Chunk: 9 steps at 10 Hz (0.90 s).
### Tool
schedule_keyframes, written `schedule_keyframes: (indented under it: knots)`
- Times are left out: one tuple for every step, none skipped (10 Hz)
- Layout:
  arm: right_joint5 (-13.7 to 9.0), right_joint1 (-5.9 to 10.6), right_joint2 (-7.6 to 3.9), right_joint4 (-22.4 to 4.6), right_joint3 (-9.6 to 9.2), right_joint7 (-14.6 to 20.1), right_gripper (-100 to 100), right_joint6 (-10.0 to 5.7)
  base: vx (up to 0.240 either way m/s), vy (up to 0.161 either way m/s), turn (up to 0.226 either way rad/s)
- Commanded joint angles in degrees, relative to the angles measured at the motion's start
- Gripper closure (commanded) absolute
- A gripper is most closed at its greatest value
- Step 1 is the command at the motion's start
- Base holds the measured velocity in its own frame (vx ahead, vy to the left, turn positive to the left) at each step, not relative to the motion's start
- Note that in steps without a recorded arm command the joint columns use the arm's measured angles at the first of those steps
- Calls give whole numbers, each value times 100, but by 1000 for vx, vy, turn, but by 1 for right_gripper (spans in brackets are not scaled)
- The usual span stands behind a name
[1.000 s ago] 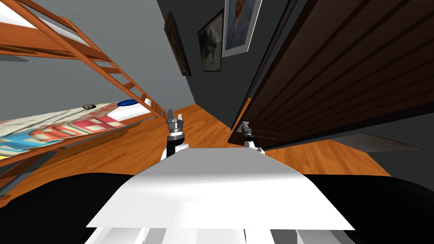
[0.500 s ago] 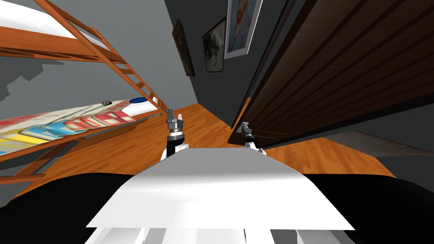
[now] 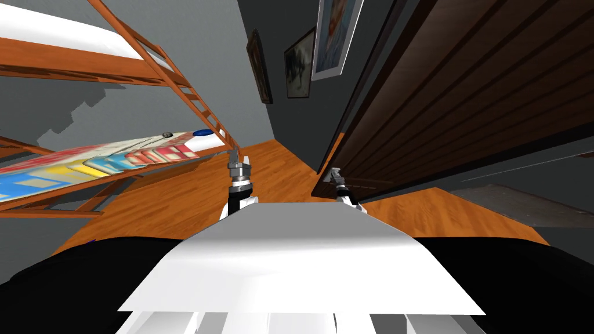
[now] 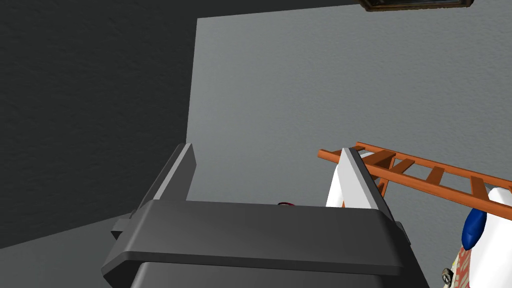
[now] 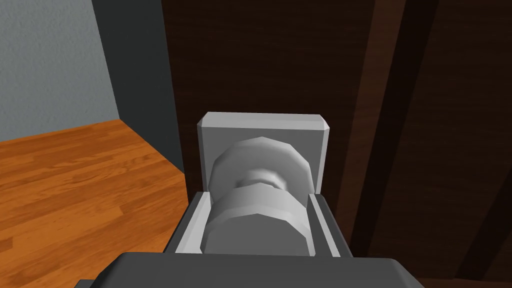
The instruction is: Pull the door open
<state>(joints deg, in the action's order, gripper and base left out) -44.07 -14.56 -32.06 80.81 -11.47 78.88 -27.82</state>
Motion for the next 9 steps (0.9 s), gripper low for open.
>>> schedule_keyframes:
  knots:
    - [12, -84, -122, 77, -77, 105, 100, -80, -189, -57, 124]
    - [21, -119, -187, 101, -128, 163, 100, -125, -192, -70, 109]
    - [29, -150, -243, 123, -173, 213, 100, -164, -185, -41, 105]
    - [36, -175, -288, 140, -208, 253, 100, -195, -180, -36, 77]
    - [33, -148, -251, 114, -189, 214, 100, -155, -79, -17, 23]
    - [48, -211, -342, 135, -272, 294, 100, -233, -141, -49, 152]
    - [51, -225, -367, 142, -290, 313, 100, -255, -185, -69, 135]
    - [58, -256, -423, 159, -329, 356, 100, -304, -174, -50, 103]
    - [65, -290, -483, 177, -372, 404, 100, -357, -152, -43, 108]
